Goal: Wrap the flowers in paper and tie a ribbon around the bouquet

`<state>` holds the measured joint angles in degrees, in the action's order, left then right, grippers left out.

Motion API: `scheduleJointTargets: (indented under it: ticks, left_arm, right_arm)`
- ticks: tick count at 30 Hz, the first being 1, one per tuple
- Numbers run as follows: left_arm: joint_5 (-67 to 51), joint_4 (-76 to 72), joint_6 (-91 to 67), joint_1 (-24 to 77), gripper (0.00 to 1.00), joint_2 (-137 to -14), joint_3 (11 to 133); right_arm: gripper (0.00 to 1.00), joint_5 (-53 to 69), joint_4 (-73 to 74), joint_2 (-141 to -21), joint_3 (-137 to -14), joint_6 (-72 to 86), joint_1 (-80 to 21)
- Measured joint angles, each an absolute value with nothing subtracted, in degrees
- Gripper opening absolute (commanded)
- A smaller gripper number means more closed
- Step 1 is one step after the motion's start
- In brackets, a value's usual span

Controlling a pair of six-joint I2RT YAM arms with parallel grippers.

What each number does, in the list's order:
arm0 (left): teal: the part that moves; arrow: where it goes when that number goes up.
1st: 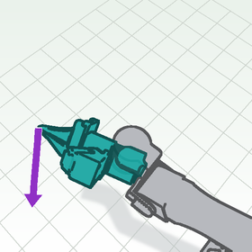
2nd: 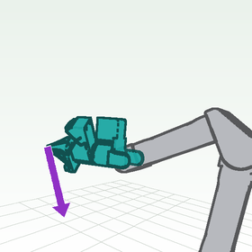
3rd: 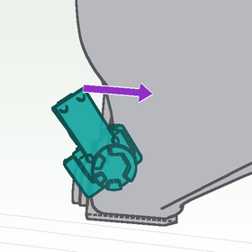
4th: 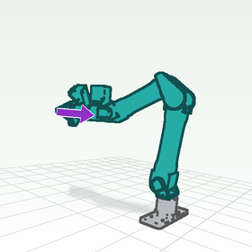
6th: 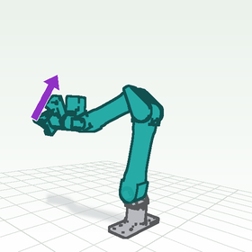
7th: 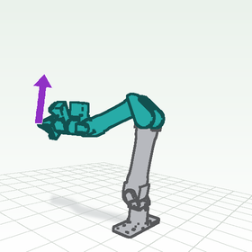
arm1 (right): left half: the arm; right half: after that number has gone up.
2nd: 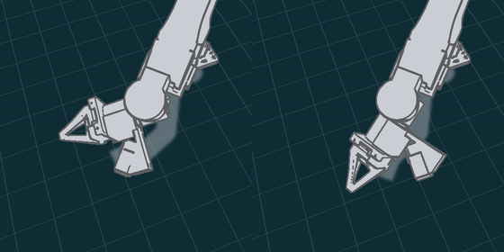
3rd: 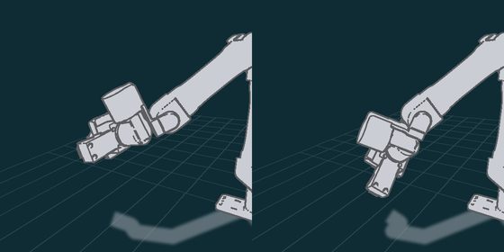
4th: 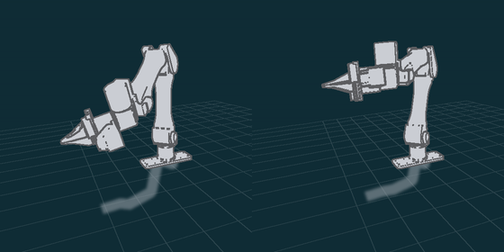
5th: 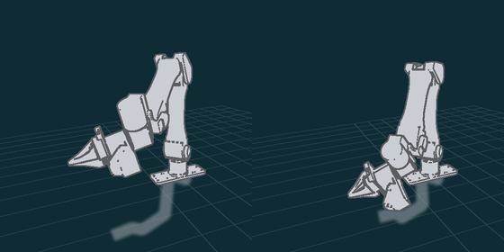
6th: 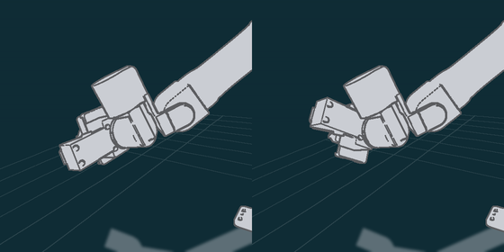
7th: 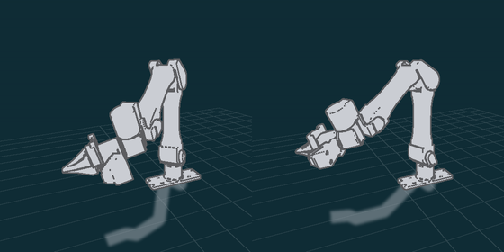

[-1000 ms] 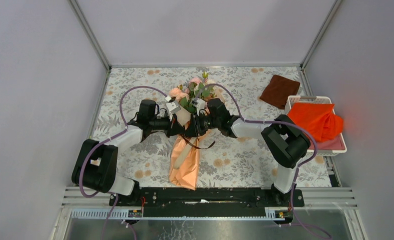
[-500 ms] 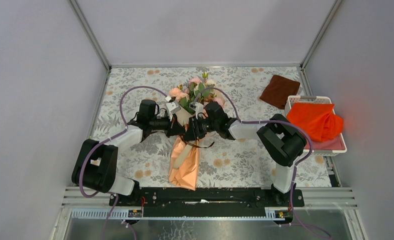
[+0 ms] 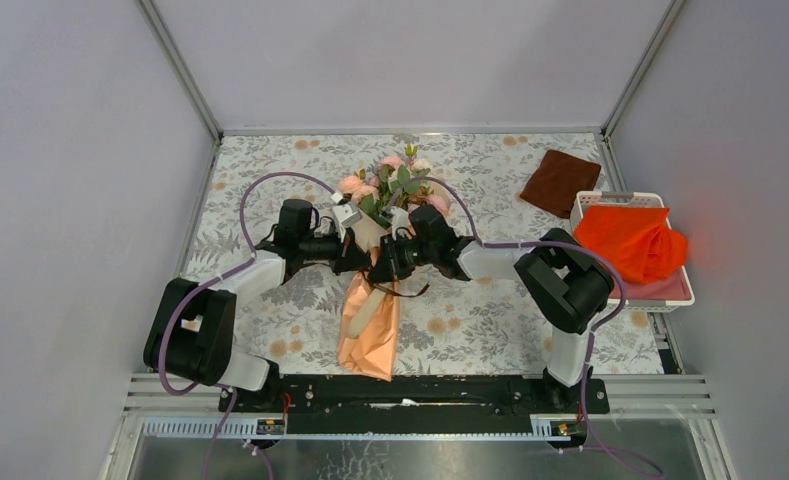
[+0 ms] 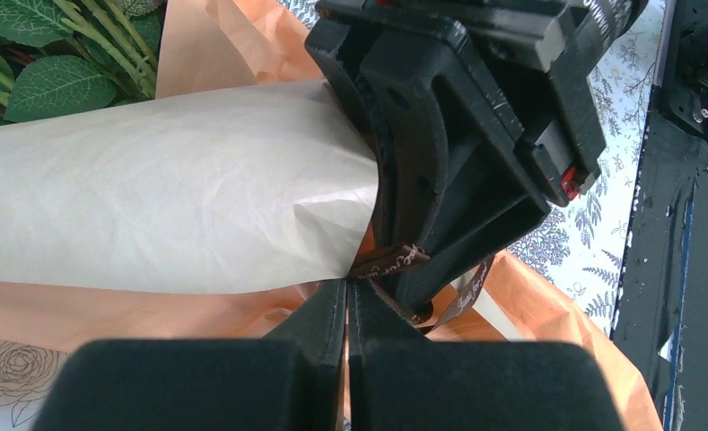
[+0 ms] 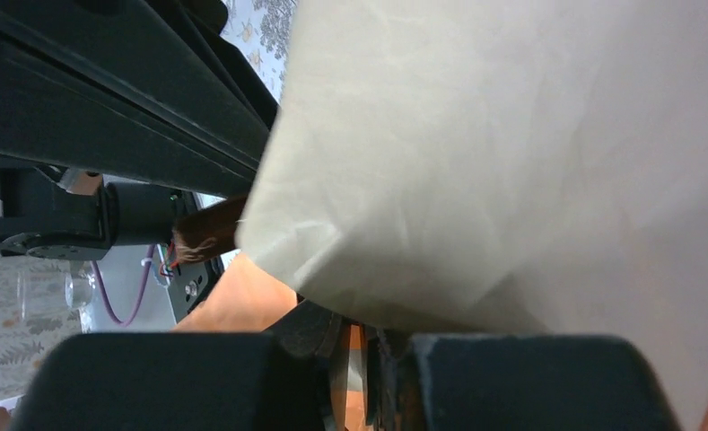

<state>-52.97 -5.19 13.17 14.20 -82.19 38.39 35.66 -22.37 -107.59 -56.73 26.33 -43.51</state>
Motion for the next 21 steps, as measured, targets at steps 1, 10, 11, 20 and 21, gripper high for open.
scheduleJointTargets:
  ticks: [1, 10, 11, 20, 21]
  left_arm:
    - [-53.0, -5.2, 13.2, 14.2, 0.0, -82.2, 38.4]
    - [-52.5, -5.1, 13.1, 14.2, 0.0, -82.2, 38.5]
    - [-52.3, -4.9, 13.1, 14.2, 0.06, -82.2, 38.5]
    - [-49.5, 0.6, 12.4, 14.2, 0.41, -82.2, 42.5]
    - [-49.4, 1.4, 12.7, 14.1, 0.45, -82.2, 42.8]
  right_arm:
    - [0.16, 35.2, -22.3, -107.3, -56.7, 26.5, -43.5]
    - [0.2, 33.9, -29.5, -105.5, -53.1, 32.1, -42.4]
    - [0.21, 33.9, -30.2, -105.5, -52.8, 32.7, -42.4]
    - [0.22, 33.9, -34.3, -105.5, -52.1, 35.6, -42.4]
    - [0.22, 33.9, -34.4, -105.5, -52.1, 35.7, -42.4]
